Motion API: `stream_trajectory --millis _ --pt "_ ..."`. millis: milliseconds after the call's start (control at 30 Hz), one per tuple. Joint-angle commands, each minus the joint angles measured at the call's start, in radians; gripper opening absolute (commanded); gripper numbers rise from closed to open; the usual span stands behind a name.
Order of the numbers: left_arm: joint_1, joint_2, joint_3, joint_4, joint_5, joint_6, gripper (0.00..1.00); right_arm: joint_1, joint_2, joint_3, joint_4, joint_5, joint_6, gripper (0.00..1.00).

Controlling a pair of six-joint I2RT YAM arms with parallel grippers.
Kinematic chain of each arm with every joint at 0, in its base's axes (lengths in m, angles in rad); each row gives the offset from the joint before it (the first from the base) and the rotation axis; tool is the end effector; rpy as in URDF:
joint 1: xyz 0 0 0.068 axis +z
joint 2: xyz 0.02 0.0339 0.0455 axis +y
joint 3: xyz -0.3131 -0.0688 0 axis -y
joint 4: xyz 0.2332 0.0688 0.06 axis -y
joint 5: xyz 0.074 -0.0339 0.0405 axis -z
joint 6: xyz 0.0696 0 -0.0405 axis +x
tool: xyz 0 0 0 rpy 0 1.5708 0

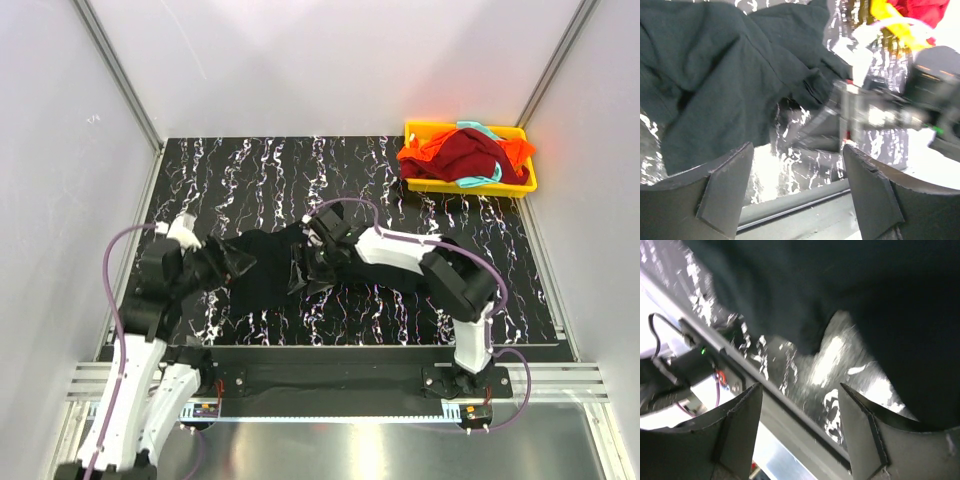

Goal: Fold and stack the t-shirts
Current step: Flatten the tshirt out

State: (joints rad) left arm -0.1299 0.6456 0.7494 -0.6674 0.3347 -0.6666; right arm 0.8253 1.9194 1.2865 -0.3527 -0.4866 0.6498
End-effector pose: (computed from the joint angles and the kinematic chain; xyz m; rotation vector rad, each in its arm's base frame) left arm 0.1098 -0.0374 0.3111 -0.3864 2.1787 -0.8138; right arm 0.2646 0.3346 0.2052 -0.4582 2.7971 1.0918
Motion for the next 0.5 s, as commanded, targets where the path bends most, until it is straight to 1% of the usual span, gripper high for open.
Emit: stream_trajectory --millis 0,100,233,333,367,467 --pt "0.004 -0.115 -0.070 0.025 0.053 -0.108 0.74 0.012 0.027 0.011 0.118 0.023 0.086 0.68" --pt "0.004 -0.149 -0.088 -0.009 0.092 -0.102 0.73 0.012 0.049 -0.012 0.165 0.010 0.137 0.66" --pt "0.004 -0.121 -0.047 -0.050 0.098 -0.045 0.72 0.015 0.107 0.002 0.193 -0.018 0.174 0.58" --pt "0.004 -0.100 -0.013 -0.064 0.101 -0.018 0.72 0.017 0.130 -0.007 0.208 -0.024 0.217 0.54" --pt "0.004 -0.097 -0.007 -0.072 0.098 -0.010 0.72 0.023 0.130 -0.010 0.210 -0.015 0.223 0.50" --pt "0.004 -0.093 0.013 -0.093 0.081 0.015 0.72 0.031 0.115 -0.045 0.210 0.017 0.244 0.49"
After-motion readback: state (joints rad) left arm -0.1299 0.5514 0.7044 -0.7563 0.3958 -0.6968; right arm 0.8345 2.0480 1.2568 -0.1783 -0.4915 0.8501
